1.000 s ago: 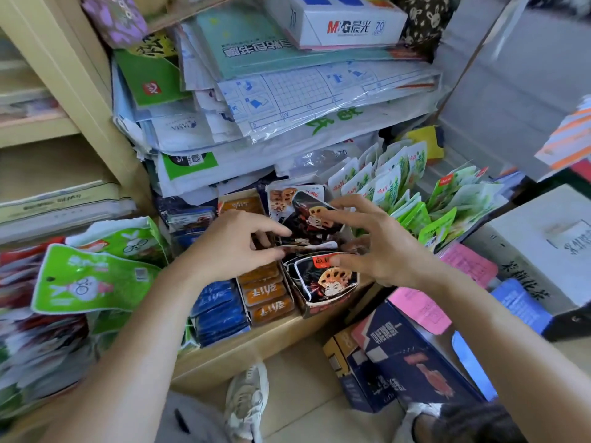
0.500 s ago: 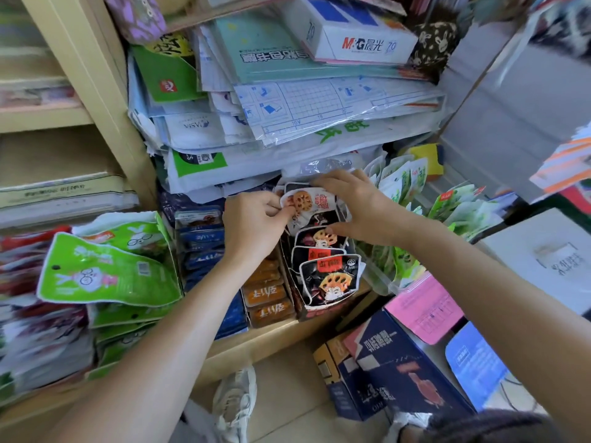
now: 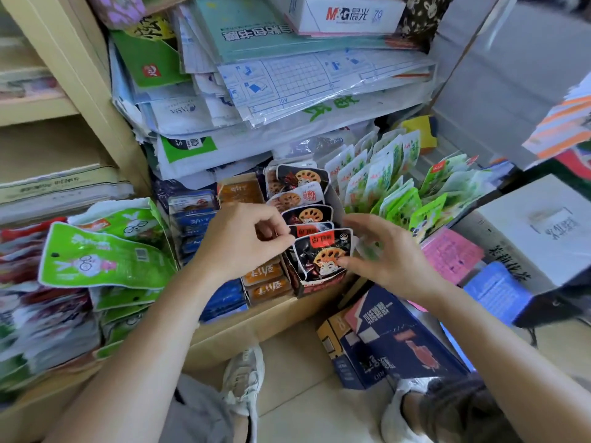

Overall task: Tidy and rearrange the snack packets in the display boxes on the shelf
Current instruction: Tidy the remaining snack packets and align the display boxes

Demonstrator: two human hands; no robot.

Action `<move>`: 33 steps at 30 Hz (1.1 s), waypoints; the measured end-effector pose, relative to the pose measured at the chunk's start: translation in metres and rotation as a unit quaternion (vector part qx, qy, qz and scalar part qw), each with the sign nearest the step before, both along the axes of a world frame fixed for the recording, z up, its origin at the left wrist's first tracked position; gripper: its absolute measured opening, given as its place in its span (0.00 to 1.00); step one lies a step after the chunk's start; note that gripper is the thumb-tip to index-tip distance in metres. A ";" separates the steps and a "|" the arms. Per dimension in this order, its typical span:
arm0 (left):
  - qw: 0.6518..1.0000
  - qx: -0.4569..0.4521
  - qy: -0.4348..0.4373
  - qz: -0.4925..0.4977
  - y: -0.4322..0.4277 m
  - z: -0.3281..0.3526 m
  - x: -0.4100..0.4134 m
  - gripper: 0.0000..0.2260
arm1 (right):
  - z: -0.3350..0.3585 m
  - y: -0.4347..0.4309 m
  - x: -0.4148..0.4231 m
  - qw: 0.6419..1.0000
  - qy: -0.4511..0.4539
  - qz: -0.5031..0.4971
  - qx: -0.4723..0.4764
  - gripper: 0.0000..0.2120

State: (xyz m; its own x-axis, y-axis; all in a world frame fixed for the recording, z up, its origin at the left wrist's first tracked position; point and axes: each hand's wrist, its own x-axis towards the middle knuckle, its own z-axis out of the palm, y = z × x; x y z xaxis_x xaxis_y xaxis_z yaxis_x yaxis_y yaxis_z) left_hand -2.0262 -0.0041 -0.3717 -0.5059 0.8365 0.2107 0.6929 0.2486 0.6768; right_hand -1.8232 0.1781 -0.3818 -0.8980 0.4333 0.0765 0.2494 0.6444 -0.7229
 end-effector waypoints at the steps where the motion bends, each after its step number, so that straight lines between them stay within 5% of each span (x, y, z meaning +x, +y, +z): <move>1: 0.998 -0.055 0.031 -0.014 -0.003 -0.002 -0.001 0.05 | -0.008 -0.001 -0.001 1.000 -0.020 -0.010 -0.003 0.28; 3: 0.988 -0.121 0.088 -0.031 -0.005 -0.008 0.000 0.08 | -0.019 -0.001 -0.002 0.999 -0.033 -0.032 0.005 0.23; 7: 0.986 -0.109 0.121 -0.040 0.004 -0.008 0.005 0.05 | -0.017 0.001 0.003 0.995 0.026 -0.022 -0.097 0.06; 15: 0.996 0.051 -0.038 0.066 0.026 -0.006 0.013 0.05 | -0.009 0.010 0.011 0.977 0.082 -0.012 -0.195 0.05; 19: 0.970 0.125 -0.164 0.132 0.033 -0.002 0.011 0.04 | -0.006 0.010 0.001 0.988 0.067 -0.043 -0.132 0.06; 26: 0.968 0.109 -0.139 0.180 0.032 -0.006 0.003 0.11 | -0.031 -0.002 -0.037 0.978 0.126 -0.107 0.125 0.19; 33: 0.992 0.045 -0.087 0.077 0.024 -0.002 0.008 0.08 | -0.034 -0.004 -0.028 0.979 0.115 -0.075 0.153 0.26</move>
